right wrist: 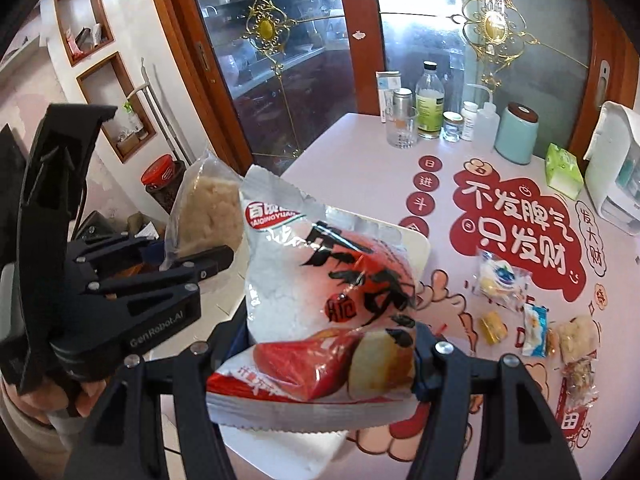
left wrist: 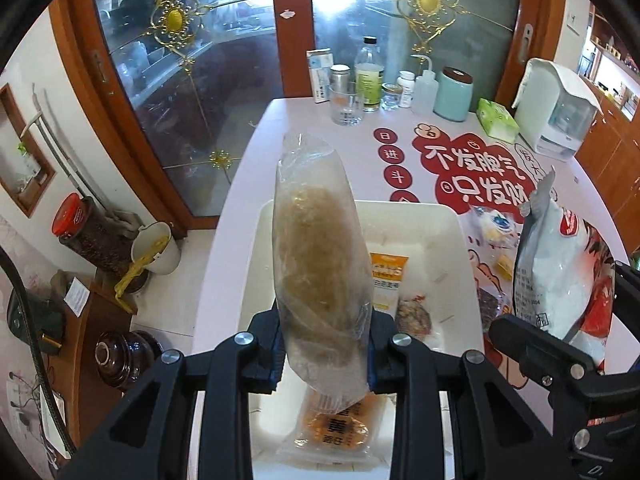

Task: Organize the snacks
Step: 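Carry both bread bags into the white basket and open both tools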

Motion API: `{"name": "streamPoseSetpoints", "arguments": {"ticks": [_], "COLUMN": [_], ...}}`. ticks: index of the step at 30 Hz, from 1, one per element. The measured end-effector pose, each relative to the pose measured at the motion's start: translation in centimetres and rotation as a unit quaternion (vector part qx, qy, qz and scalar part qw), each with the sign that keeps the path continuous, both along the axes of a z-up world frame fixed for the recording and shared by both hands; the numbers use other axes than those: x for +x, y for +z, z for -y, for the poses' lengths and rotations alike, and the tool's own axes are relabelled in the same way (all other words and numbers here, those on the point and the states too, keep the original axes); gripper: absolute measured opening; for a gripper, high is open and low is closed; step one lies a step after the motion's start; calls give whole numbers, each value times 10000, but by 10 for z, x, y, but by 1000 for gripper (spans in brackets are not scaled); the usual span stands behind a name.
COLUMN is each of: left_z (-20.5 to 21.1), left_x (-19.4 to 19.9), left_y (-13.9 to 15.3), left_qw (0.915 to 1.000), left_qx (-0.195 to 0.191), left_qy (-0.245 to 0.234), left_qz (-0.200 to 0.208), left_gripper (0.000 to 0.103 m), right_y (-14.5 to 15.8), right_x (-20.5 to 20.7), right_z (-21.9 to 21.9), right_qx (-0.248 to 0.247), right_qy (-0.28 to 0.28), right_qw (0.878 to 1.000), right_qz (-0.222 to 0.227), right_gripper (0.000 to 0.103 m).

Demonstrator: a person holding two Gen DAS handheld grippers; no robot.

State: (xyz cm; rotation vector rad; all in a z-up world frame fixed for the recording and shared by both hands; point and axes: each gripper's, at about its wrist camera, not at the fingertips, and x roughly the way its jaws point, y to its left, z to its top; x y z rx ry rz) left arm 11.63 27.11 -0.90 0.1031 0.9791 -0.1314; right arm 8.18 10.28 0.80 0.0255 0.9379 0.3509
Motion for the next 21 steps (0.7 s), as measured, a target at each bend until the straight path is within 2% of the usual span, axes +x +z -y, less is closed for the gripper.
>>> {"name": "streamPoseSetpoints", "arguments": {"ticks": [8, 14, 15, 17, 19, 21], "left_z": [-7, -6, -6, -6, -6, -6], "left_x": [8, 13, 15, 16, 15, 13], "left_y": [-14, -31, -33, -35, -35, -32], "left_qw": [9999, 9995, 9995, 9995, 9995, 9997], "left_qx": [88, 161, 164, 177, 220, 212], "left_qy": [9, 31, 58, 82, 141, 147], "left_qz": [-110, -254, -270, -260, -165, -56], "left_gripper": [29, 29, 32, 47, 81, 85], "right_y": [-14, -38, -43, -50, -57, -64], "right_x": [4, 9, 9, 10, 11, 10], "right_z": [-22, -27, -27, -28, -28, -28], "right_qx": [-149, -289, -311, -316, -288, -270], "right_qy": [-87, -163, -173, -162, -163, -169], "right_qw": [9998, 9986, 9982, 9974, 9964, 9955], "right_qz": [-108, -406, -479, -626, -775, -896], "right_gripper": [64, 65, 65, 66, 67, 68]}}
